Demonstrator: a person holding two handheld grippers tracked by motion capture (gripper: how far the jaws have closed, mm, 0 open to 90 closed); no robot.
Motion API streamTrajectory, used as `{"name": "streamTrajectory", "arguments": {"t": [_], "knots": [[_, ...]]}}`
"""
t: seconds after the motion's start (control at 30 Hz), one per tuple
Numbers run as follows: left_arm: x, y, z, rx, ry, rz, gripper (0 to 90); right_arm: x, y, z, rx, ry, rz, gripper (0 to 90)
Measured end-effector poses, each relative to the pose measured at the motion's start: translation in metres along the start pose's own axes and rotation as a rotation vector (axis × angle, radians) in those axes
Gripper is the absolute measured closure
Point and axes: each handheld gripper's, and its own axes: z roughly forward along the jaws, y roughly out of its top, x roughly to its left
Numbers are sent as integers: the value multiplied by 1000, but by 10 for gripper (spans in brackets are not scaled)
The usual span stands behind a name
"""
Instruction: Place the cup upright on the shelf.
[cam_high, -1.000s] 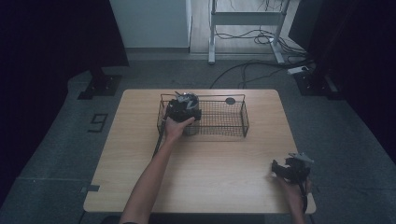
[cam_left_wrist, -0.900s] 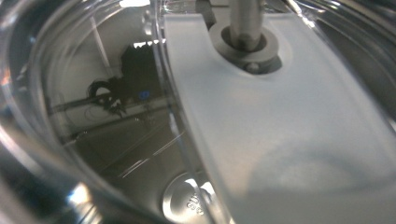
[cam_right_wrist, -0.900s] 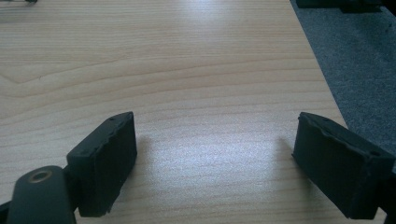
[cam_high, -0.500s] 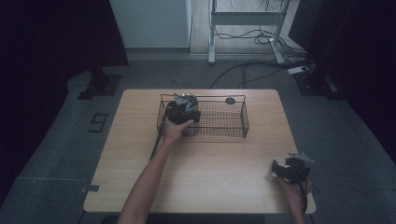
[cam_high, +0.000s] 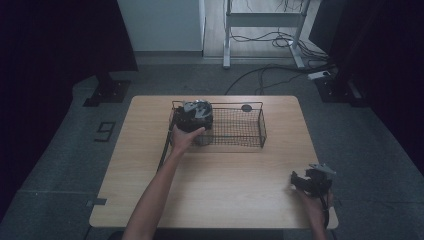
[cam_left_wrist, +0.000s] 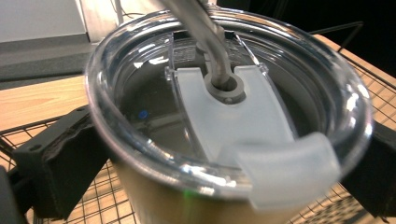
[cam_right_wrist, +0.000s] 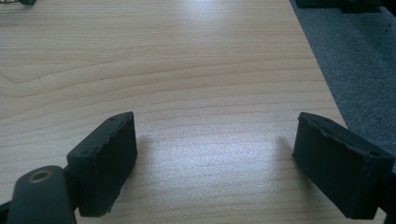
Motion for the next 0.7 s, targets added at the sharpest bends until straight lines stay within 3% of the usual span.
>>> {"name": "streamTrajectory", "arguments": {"t": [0.3,0.7], "knots": [[4,-1,-28,-39,-31,13,0,0,0,0,0,0,0,133],[0,-9,-65,-36,-80,47,0,0,0,0,0,-1,1,133]]}}
